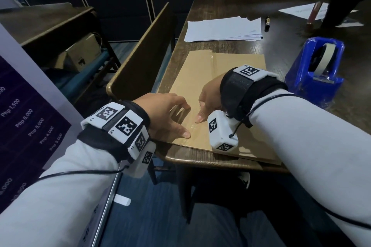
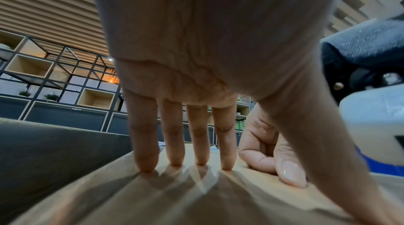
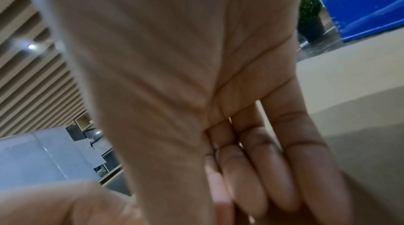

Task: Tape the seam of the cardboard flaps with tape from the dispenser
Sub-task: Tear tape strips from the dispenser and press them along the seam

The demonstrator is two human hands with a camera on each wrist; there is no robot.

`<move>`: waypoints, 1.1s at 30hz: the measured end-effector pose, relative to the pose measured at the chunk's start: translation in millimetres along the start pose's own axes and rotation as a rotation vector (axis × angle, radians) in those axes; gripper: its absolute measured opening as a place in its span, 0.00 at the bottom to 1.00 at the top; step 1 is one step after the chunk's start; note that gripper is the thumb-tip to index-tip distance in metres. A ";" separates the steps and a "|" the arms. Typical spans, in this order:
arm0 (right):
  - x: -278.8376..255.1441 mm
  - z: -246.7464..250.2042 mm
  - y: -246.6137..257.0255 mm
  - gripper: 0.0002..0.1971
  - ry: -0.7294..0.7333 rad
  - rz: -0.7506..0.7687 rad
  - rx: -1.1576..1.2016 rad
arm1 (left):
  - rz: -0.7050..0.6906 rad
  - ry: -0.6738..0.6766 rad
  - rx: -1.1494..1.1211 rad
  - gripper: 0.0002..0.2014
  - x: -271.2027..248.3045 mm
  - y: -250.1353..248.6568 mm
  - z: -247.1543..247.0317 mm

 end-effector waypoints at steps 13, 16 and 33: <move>4.2 6.8 9.1 0.35 -0.079 -0.039 -0.285 | -0.005 -0.009 -0.034 0.40 -1.6 -2.1 1.7; 4.0 5.2 4.4 0.39 -0.061 -0.029 -0.204 | -0.005 -0.007 -0.027 0.41 -2.0 -3.2 1.8; -25.6 -3.9 -9.2 0.21 -0.187 0.086 0.229 | 0.072 0.030 -0.021 0.40 -0.7 -0.7 2.1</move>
Point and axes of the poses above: each hand's wrist, its own x-axis towards the middle knuckle, its own z-axis out of the back of the hand, y = z × x, the point moved 10 cm from there along x, towards the middle knuckle, and after that the axes turned 11 degrees about -x, right-handed, at the moved point
